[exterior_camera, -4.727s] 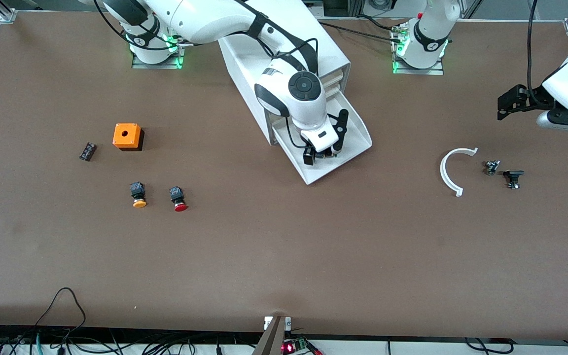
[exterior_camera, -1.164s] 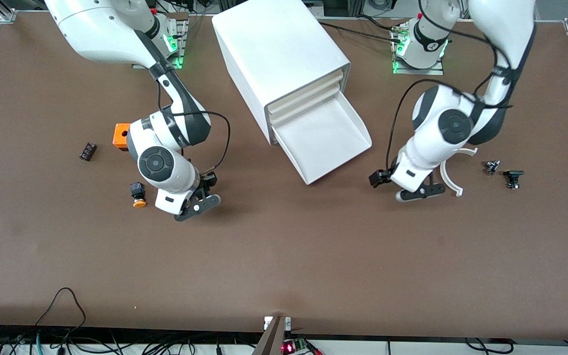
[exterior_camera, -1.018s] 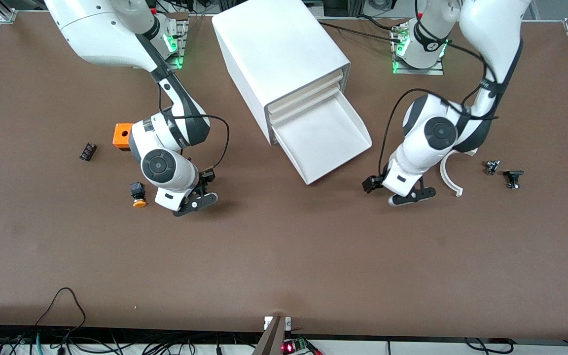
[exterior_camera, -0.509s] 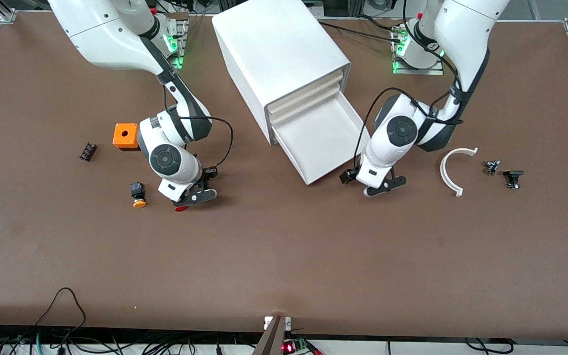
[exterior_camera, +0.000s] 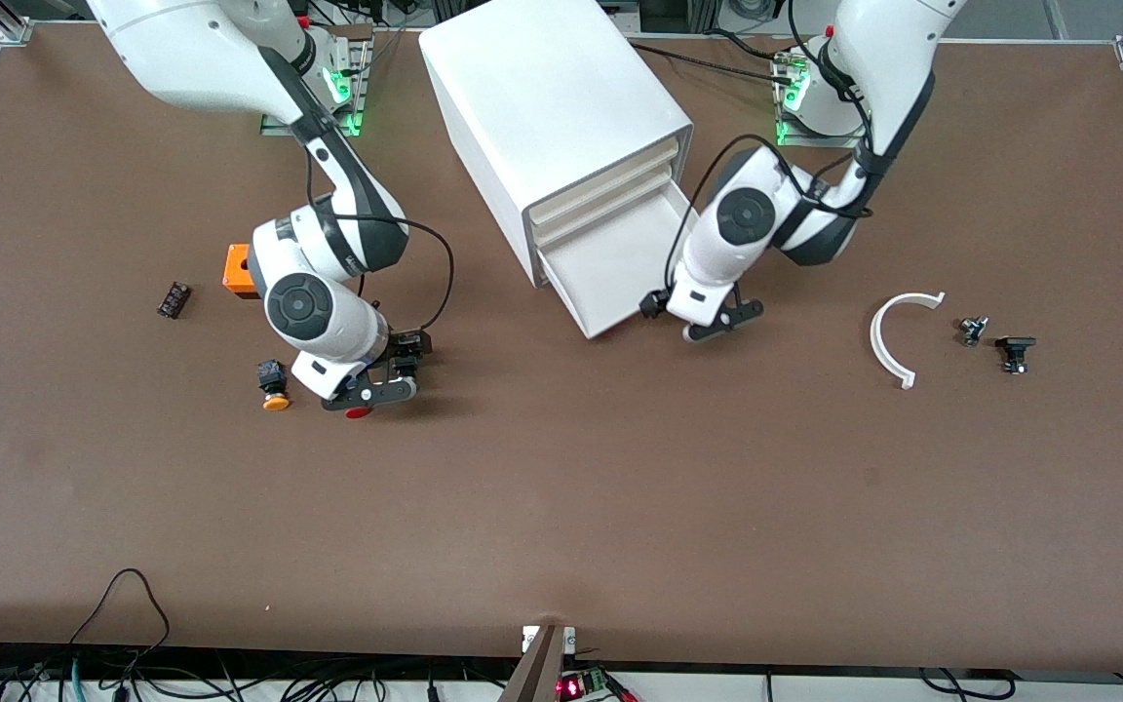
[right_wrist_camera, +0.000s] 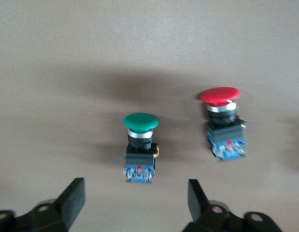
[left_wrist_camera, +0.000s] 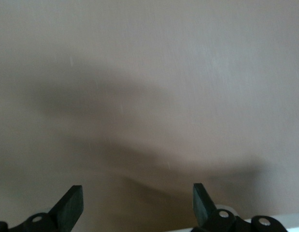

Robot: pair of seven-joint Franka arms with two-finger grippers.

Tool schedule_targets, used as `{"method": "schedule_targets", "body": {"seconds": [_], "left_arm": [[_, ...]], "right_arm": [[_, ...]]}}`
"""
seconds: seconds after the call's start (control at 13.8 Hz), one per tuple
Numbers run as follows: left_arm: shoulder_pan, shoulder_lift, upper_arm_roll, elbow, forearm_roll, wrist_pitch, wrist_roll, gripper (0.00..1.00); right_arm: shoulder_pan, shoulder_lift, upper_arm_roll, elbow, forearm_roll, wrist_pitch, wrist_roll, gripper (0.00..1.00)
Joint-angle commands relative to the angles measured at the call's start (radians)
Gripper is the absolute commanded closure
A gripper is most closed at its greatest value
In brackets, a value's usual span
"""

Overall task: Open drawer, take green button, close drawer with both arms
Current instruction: 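Push the drawer shut with the left gripper while the right gripper carries the button, then release the green button with the right gripper while the left gripper pushes drawer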

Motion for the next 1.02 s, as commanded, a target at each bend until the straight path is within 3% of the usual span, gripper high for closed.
{"method": "schedule_targets", "body": {"seconds": [0.0,0.22,0.36,0.65,0.95], "left_arm": [[0.009,-0.076,-0.086,-0.062,0.011,-0.031,-0.121,0.00],[0.008,-0.074,-0.126,-0.082,0.011,-0.037,-0.143,0.00],[0.008,-0.071,-0.132,-0.093,0.009,-0.037,-0.142,0.00],[0.006,-0.068,-0.187,-0.099,-0.003,-0.037,-0.128,0.00],[0.012,-0.070,-0.187,-0.097,-0.003,-0.033,-0.122,0.00]], "right_arm": [[-0.007,-0.035,0.005,0.120,0.015,-0.197,0.081,0.00],[-0.010,-0.050,-0.004,0.291,0.015,-0.392,0.112,0.00],[-0.015,-0.069,-0.024,0.347,0.002,-0.449,0.110,0.00],[-0.022,-0.153,-0.107,0.366,-0.105,-0.460,0.100,0.00],[-0.174,-0.230,-0.104,0.358,-0.097,-0.503,0.042,0.00]]}}
